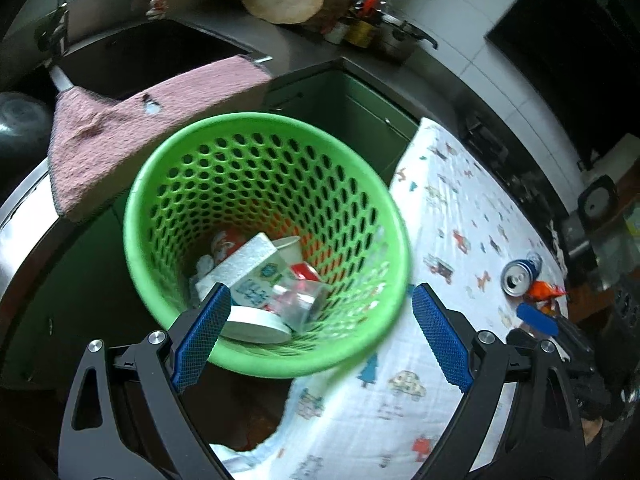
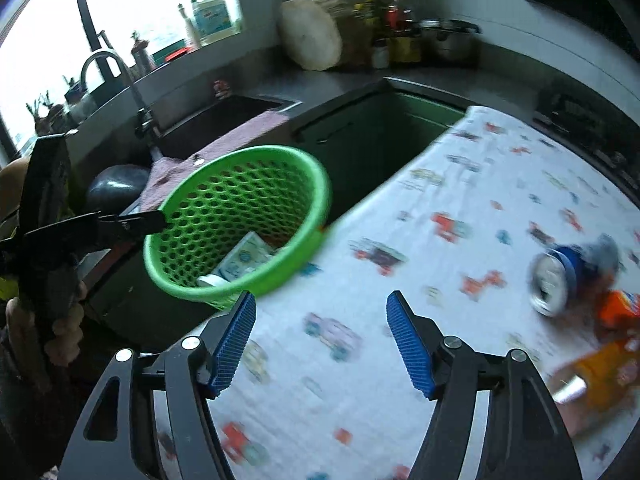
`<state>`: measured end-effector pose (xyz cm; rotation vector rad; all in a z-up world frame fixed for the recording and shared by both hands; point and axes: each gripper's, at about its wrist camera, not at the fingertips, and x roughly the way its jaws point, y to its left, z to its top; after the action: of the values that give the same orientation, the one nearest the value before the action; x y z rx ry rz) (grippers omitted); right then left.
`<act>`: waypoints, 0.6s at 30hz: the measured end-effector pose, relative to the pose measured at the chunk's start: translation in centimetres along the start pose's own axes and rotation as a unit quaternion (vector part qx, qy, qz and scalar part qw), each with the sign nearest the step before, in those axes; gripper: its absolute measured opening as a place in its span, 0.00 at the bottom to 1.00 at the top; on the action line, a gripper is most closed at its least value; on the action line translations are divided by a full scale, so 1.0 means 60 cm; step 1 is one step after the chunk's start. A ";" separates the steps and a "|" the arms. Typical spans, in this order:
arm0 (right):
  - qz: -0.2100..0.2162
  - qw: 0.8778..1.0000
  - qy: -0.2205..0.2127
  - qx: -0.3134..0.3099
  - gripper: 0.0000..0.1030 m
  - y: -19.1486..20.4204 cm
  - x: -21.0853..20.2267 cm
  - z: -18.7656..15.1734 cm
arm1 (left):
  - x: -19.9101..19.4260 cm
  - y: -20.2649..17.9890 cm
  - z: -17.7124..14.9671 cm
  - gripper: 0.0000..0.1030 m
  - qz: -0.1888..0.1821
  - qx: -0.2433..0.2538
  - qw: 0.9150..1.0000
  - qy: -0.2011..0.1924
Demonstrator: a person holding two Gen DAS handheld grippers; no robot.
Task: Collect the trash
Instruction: 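Move the right tool to the orange Ovaltine snack bag and grasp it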
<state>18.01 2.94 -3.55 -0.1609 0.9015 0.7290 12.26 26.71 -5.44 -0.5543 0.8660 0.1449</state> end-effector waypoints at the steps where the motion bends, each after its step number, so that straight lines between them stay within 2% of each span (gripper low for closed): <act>1: -0.006 1.000 -0.002 0.004 0.66 -0.011 -0.009 -0.005 | 0.000 -0.011 -0.002 0.89 -0.002 0.005 1.000 0.001; 10: -0.076 0.996 -0.023 0.041 0.71 -0.129 -0.106 -0.050 | -0.003 -0.099 -0.019 0.90 -0.016 0.046 0.999 0.007; 18: -0.132 0.988 -0.041 0.074 0.84 -0.238 -0.161 -0.078 | 0.010 -0.175 -0.035 0.91 -0.032 0.073 0.997 0.020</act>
<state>20.17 -14.65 -1.52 -0.1138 0.8332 0.4178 14.79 16.64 -2.77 -0.4495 0.8893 0.0118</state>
